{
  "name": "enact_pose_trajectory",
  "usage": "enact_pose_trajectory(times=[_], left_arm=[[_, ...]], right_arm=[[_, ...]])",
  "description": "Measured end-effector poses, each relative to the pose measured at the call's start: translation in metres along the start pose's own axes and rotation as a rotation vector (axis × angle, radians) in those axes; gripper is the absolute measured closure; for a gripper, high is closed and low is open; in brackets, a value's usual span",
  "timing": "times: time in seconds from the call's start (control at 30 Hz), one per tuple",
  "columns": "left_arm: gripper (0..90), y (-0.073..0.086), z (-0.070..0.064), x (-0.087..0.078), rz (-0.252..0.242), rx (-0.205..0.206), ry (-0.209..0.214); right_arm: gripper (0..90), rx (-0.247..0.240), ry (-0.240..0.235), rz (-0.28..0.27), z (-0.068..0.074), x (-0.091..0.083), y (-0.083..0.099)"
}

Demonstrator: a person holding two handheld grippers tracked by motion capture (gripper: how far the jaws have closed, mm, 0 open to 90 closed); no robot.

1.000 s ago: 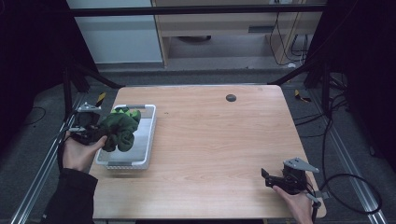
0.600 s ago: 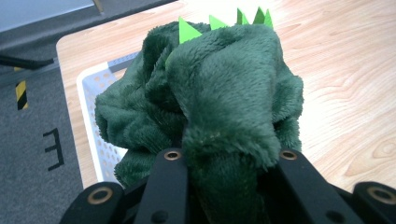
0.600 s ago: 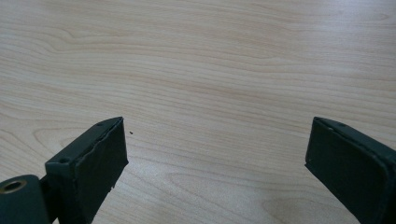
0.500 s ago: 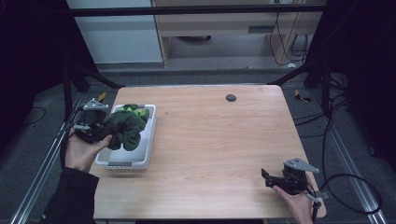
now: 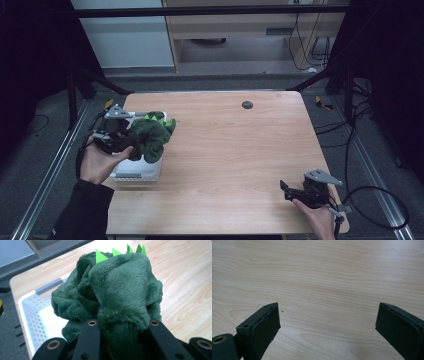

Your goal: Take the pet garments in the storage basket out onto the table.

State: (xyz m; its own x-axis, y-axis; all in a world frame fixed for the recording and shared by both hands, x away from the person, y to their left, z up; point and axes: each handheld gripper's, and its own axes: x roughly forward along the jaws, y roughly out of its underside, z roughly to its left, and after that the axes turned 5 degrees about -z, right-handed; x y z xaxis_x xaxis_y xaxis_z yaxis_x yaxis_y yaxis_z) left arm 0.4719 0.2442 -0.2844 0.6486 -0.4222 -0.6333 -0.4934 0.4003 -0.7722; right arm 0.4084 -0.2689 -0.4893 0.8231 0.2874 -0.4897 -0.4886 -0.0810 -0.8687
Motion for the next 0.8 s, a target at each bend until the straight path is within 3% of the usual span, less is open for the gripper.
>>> enact_pose_trajectory(times=[0.33, 0.8], left_arm=[[75.2, -0.005, -0.022, 0.018, 0.025, 0.058, 0.045], [75.2, -0.013, -0.048, 0.050, 0.060, 0.104, 0.119]], right_arm=[[5.5, -0.004, 0.008, -0.010, -0.001, -0.001, 0.000], [5.3, -0.009, 0.010, -0.016, -0.001, -0.001, 0.000]])
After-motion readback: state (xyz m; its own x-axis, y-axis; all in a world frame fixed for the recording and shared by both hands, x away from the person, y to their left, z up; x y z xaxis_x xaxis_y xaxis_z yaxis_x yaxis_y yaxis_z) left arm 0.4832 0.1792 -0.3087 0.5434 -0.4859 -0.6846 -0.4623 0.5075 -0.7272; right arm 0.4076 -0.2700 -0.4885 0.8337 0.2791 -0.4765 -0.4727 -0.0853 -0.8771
